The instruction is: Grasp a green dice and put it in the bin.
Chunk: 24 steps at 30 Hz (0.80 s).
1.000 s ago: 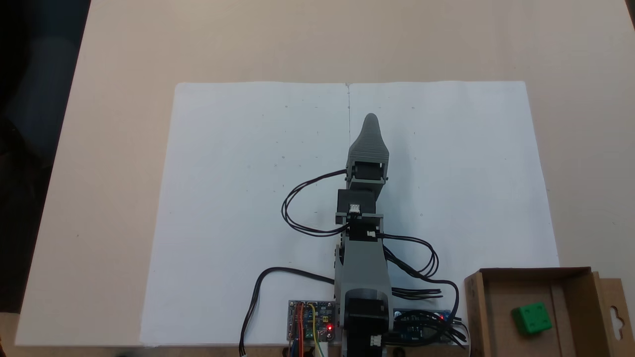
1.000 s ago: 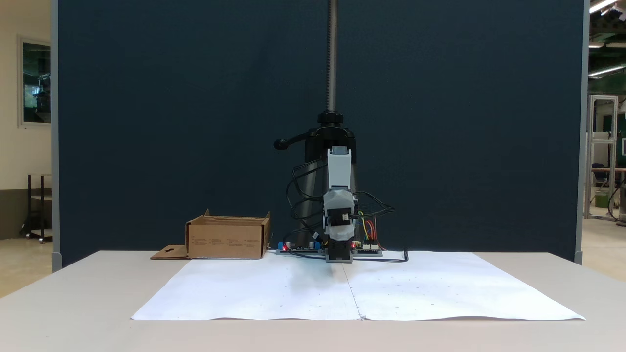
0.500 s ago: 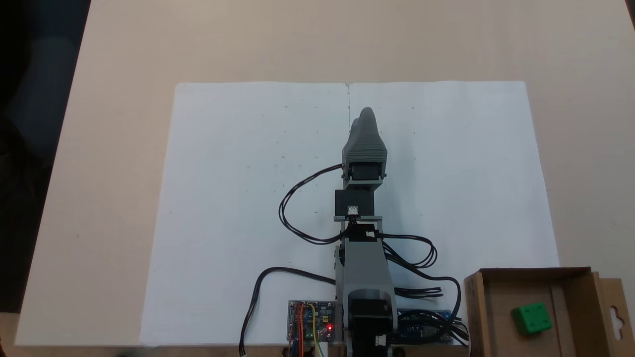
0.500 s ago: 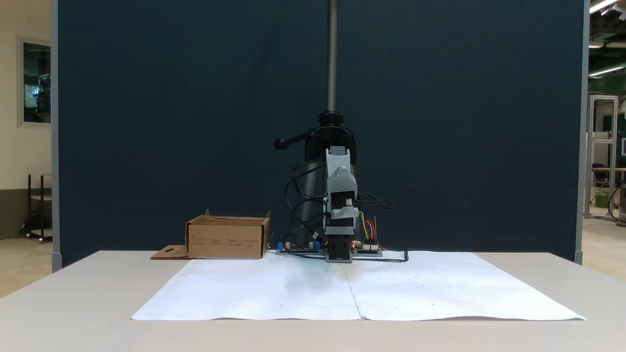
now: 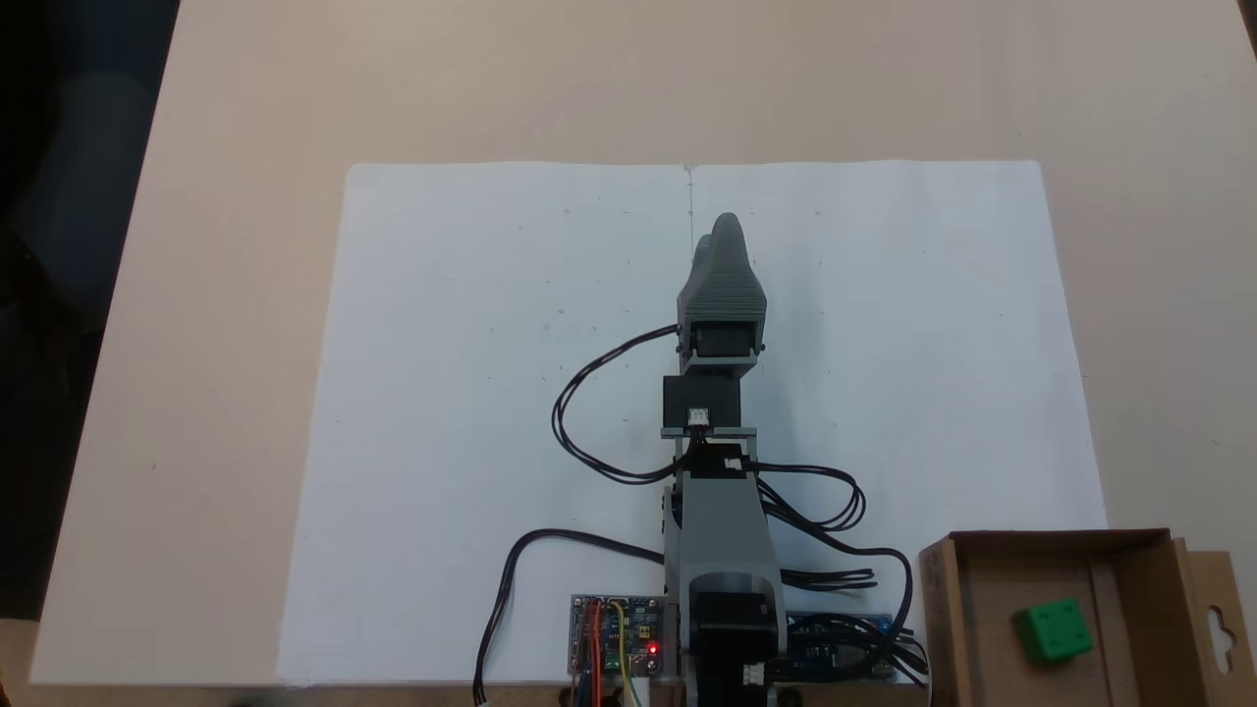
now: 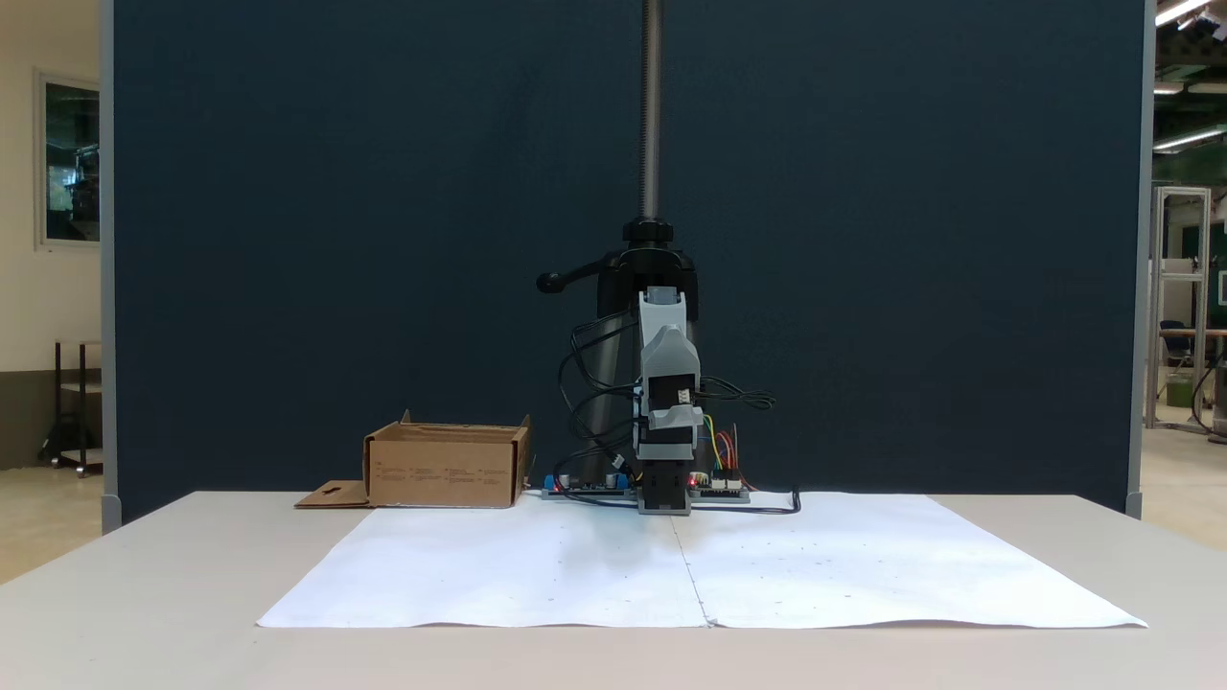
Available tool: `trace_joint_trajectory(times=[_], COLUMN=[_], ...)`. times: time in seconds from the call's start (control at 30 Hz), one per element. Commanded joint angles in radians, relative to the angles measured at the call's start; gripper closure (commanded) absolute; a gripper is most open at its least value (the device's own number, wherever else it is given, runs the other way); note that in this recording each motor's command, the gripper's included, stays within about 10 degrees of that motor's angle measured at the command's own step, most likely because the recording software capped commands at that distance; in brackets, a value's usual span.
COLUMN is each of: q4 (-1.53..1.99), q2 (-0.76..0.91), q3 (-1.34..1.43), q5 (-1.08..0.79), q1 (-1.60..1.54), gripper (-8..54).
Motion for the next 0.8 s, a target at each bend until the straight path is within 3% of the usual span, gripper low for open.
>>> trace_joint_trajectory(times=[0.0, 0.4, 0.53, 0.77], q4=[-0.083, -0.075, -0.069, -0.064], q2=[0.107, 0.107, 0.106, 0.104], q3=[0.066, 0.066, 0.066, 0.066], q5=[0.002, -0.006, -0.194, -0.201], q1=[0.020, 0.021, 0.025, 0.014], gripper=[0.3, 1.0, 1.1, 1.0])
